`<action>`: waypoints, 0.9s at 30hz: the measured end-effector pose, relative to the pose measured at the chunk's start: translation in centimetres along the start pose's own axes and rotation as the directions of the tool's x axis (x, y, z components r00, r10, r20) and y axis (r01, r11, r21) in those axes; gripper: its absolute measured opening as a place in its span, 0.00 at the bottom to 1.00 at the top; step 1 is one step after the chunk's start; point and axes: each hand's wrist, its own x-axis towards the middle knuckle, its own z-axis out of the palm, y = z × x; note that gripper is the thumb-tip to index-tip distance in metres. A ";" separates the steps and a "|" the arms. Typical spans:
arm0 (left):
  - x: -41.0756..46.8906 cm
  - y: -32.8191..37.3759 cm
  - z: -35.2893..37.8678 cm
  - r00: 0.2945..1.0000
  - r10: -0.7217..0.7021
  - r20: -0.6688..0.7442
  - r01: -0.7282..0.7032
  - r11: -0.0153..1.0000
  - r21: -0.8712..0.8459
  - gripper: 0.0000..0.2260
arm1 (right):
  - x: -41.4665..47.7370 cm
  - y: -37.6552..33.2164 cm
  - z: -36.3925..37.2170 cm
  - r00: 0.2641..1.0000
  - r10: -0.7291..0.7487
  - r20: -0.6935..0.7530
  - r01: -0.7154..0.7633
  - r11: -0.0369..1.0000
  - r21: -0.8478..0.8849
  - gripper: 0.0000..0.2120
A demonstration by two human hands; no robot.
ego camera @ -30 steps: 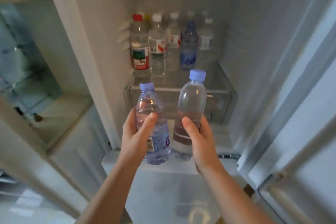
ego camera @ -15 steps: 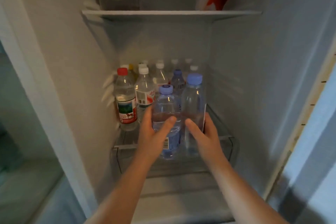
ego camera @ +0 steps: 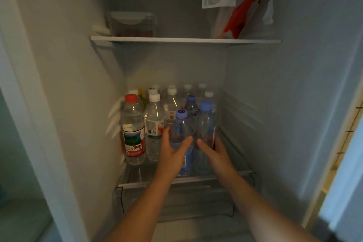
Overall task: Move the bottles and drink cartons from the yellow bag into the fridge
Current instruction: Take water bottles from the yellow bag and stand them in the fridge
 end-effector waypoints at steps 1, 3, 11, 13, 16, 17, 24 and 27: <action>0.2 -0.2 -0.1 1.000 -0.011 0.004 0.011 1.000 0.003 0.32 | 0.2 0.3 0.0 1.000 0.006 0.002 -0.006 1.000 0.000 0.20; 0.4 -0.5 -0.1 1.000 -0.021 0.017 0.021 1.000 0.012 0.31 | 0.6 0.7 -0.2 1.000 0.006 -0.001 -0.006 1.000 -0.007 0.19; -1.1 -2.0 -1.5 0.990 -0.035 0.135 0.019 0.992 0.122 0.35 | -0.1 2.5 -1.4 0.997 0.017 0.073 -0.004 0.986 -0.166 0.22; -1.6 -2.8 -2.1 0.991 -0.063 0.121 0.036 0.976 0.213 0.35 | -0.2 2.7 -2.3 0.993 0.058 0.099 -0.031 0.966 -0.255 0.23; -2.7 -3.1 -2.8 0.993 -0.113 0.025 0.094 0.914 0.395 0.26 | -0.6 3.2 -3.6 0.989 0.145 0.038 -0.117 0.904 -0.411 0.20; -3.0 -3.2 -2.9 0.993 -0.121 -0.003 0.110 0.890 0.442 0.23 | -0.7 3.5 -3.9 0.988 0.156 0.017 -0.133 0.886 -0.443 0.18; -2.6 -3.2 -2.5 0.982 -0.170 -0.080 0.186 0.806 0.562 0.16 | -0.9 3.4 -3.0 0.991 0.127 -0.049 -0.133 0.831 -0.541 0.14; -1.9 -3.1 -2.2 0.977 -0.189 -0.100 0.213 0.798 0.564 0.14 | -0.1 3.3 -2.4 0.991 0.124 -0.043 -0.125 0.801 -0.585 0.13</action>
